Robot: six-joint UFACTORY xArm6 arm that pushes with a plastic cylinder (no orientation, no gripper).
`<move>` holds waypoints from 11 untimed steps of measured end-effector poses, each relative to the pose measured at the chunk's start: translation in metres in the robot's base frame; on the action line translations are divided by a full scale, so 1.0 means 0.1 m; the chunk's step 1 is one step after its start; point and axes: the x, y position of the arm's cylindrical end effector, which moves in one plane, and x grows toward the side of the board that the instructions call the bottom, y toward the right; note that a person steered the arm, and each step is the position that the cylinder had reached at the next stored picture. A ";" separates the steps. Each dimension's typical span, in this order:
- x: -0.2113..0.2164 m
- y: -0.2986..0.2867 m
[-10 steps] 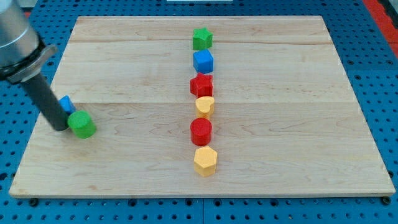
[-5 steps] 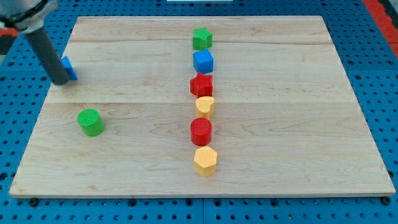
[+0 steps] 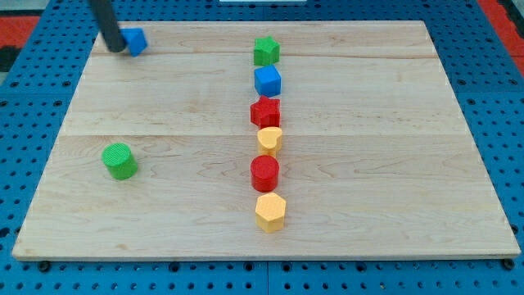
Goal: Push the blue triangle towards the top center of the board
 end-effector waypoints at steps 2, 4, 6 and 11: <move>-0.55 -0.04; -0.47 0.80; -0.55 1.32; -0.29 1.04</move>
